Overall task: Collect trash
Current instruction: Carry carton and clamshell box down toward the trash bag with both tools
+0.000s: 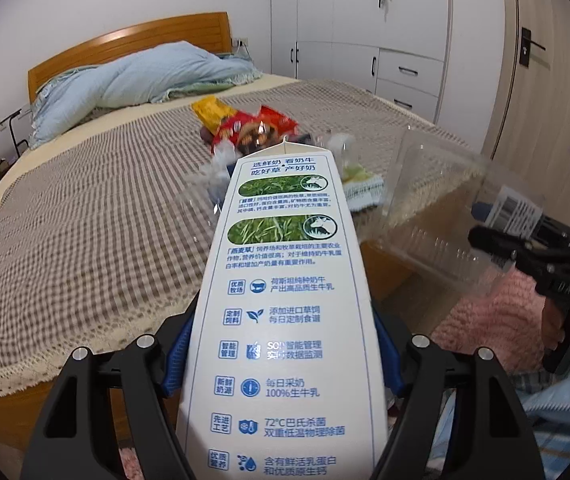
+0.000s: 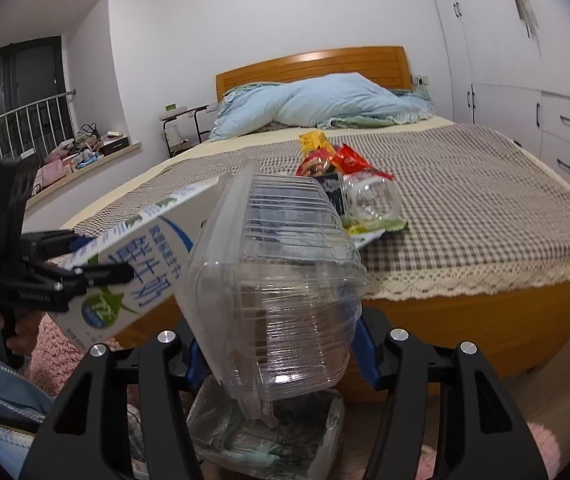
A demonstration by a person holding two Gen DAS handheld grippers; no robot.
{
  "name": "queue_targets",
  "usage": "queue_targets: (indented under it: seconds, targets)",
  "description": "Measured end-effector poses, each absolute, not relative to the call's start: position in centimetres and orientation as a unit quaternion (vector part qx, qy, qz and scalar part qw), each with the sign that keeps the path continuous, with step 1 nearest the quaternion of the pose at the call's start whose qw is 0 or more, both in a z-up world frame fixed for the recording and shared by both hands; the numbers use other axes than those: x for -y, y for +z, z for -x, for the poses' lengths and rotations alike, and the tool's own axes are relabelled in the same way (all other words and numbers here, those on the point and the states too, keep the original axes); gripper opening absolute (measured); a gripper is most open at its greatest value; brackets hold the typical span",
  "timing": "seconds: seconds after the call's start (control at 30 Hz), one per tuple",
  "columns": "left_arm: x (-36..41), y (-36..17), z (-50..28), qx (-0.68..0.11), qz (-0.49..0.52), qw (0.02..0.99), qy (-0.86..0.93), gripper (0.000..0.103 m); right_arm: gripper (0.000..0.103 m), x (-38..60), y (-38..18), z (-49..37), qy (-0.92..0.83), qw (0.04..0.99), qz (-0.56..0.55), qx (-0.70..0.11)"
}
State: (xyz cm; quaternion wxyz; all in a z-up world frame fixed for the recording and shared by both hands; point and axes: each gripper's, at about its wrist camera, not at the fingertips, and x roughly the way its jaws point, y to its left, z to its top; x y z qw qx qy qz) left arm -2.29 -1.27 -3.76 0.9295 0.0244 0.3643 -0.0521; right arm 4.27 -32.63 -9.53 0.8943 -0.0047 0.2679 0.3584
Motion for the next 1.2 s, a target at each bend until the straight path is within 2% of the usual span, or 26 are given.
queue_targets:
  seconds: [0.6, 1.2]
  targets:
    - [2.5, -10.2, 2.6, -0.428, -0.047, 0.897, -0.100, 0.070, 0.056, 33.2, -13.5, -3.9, 0.343, 0.877, 0.029, -0.334]
    - [3.5, -13.8, 1.8, -0.466, -0.083, 0.870, -0.137, 0.070, 0.056, 33.2, -16.7, -4.6, 0.326, 0.865, 0.036, -0.379]
